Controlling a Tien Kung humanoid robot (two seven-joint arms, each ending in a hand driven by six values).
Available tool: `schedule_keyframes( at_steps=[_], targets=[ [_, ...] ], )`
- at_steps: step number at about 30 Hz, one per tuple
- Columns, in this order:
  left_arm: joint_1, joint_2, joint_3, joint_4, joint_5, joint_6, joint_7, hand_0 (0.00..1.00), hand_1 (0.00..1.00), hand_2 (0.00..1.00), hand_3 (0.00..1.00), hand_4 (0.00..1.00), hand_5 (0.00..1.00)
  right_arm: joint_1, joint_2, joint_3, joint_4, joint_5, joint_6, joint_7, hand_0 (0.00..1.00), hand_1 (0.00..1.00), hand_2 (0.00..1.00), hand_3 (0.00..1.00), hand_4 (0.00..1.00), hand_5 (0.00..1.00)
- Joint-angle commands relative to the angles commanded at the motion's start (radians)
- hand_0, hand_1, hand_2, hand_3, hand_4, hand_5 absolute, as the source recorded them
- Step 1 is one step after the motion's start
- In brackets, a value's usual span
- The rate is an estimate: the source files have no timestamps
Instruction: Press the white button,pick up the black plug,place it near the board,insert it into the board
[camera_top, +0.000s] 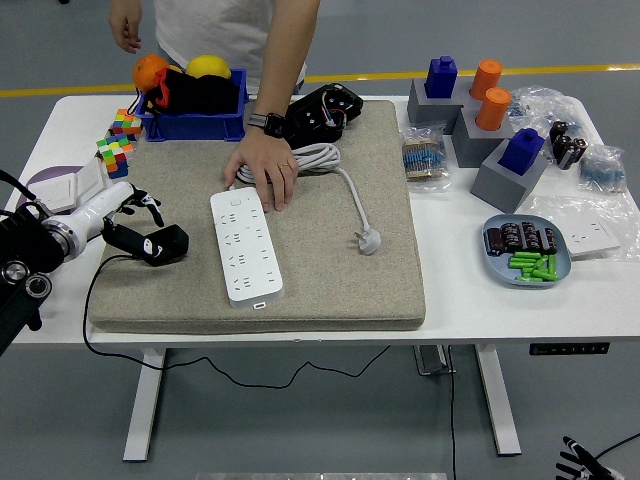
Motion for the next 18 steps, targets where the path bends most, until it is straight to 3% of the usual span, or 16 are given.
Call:
schedule_keyframes(
  at_steps=[10,15,16,18],
  targets=[
    [-0.029,-0.005,0.044,0.066,0.010,0.022,-0.040,0.842,0.899,0.837,0.338,0.998,0.002,0.006,-0.002,-0.003,0.000,0.004,0.000,0.000,0.806,0.709,0.696,0.682,0.763,0.595],
    [-0.055,-0.012,0.070,0.105,0.022,0.020,-0.028,0.842,0.899,0.837,0.338,0.998,0.002,0.007,-0.003,-0.012,0.000,0.008,0.001,-0.001,0.806,0.709,0.696,0.682,0.763,0.595],
    [-0.060,-0.011,0.077,0.111,0.019,0.017,-0.023,0.790,0.773,0.686,0.410,0.915,0.002,0.007,-0.003,-0.013,0.000,0.008,0.001,-0.002,0.806,0.709,0.696,0.682,0.763,0.595],
    [-0.068,-0.010,0.088,0.121,0.012,0.014,-0.017,0.790,0.773,0.686,0.410,0.915,0.002,0.007,-0.004,-0.014,0.000,0.009,0.001,-0.002,0.806,0.709,0.696,0.682,0.763,0.595]
  ],
)
